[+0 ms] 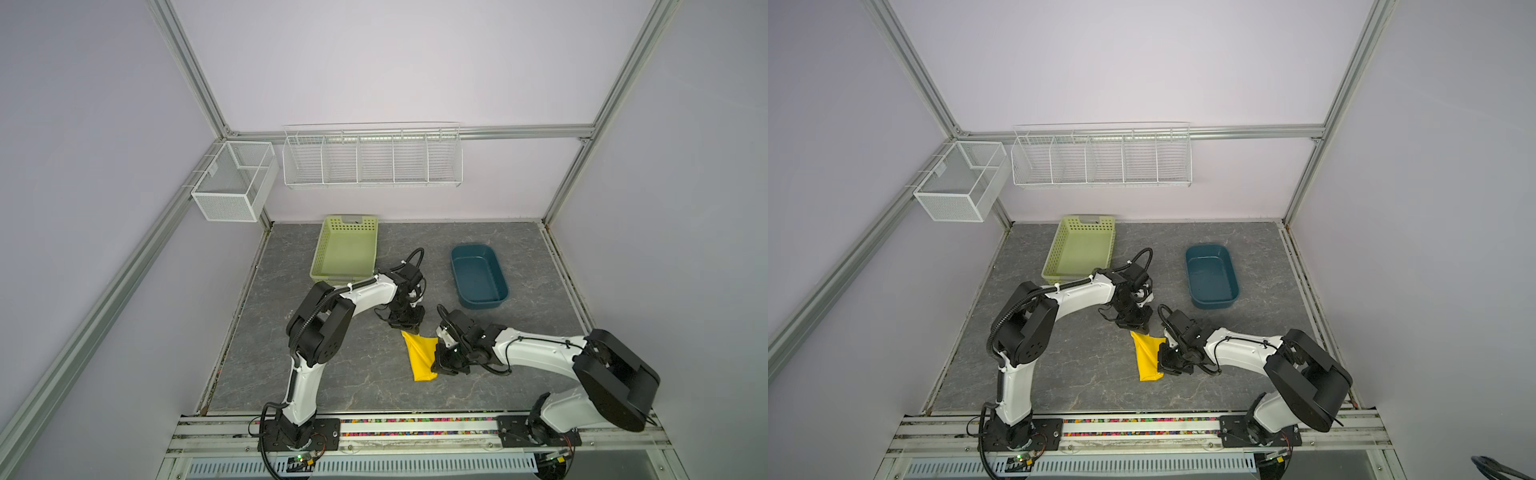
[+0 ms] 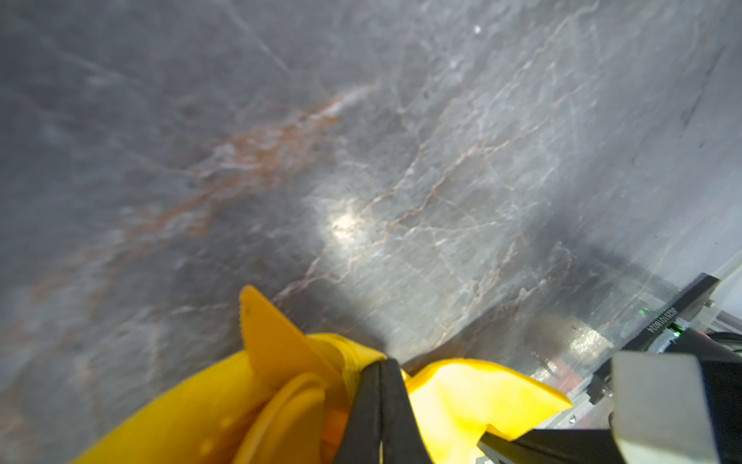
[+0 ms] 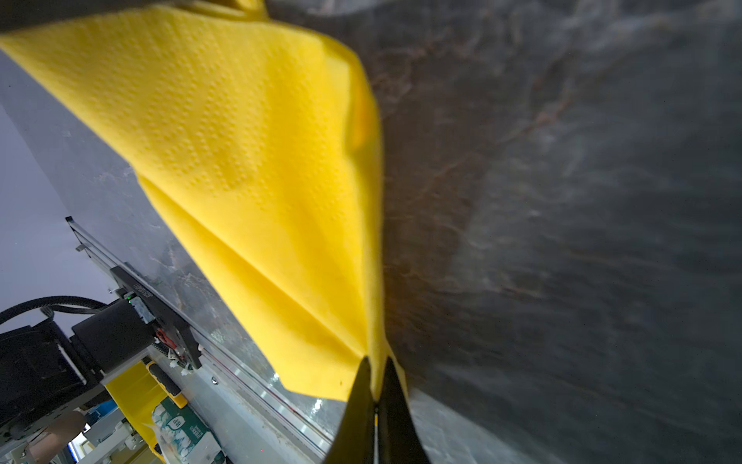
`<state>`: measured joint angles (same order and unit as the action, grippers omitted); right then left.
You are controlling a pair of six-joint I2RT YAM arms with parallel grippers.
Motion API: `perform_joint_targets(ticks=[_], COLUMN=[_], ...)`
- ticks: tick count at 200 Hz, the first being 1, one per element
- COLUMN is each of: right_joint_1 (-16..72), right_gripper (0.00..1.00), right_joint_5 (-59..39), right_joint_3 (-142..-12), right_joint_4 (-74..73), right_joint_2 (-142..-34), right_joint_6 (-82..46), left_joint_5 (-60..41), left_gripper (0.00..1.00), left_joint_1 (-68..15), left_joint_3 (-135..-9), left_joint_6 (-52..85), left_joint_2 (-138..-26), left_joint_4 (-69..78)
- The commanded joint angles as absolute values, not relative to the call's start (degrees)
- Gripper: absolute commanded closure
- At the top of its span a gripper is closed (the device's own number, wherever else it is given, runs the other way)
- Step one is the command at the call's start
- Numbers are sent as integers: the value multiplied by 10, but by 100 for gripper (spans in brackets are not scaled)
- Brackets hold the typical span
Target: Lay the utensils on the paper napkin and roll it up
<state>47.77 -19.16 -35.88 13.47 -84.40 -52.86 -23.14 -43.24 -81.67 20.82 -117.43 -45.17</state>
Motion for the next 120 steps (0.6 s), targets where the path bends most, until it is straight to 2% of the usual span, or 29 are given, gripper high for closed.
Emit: perform_joint_targets(ticks=[1, 18, 36, 67, 120], right_joint_1=[484, 485, 488, 492, 502], right_gripper=[94, 93, 93, 94, 93], right_joint_5=[-183, -182, -181, -178, -168], right_joint_3=[-338, -340, -342, -347, -366], right_joint_4=[152, 152, 152, 150, 164], right_joint_2=[-862, -859, -859, -863, -875], right_joint_6=[-525, -526, -529, -539, -557], left_joint_5=[-182, -179, -167, -156, -213], left_gripper=[100, 100, 93, 89, 90], left_joint_1=[-429, -429, -429, -429, -440], left_joint_3=[-824, -838, -850, -848, -722], left_joint_6=[213, 223, 235, 253, 318], left_joint_2=[-1144, -1120, -1090, -1035, -963], left_joint_4=[-462, -460, -463, -473, -413])
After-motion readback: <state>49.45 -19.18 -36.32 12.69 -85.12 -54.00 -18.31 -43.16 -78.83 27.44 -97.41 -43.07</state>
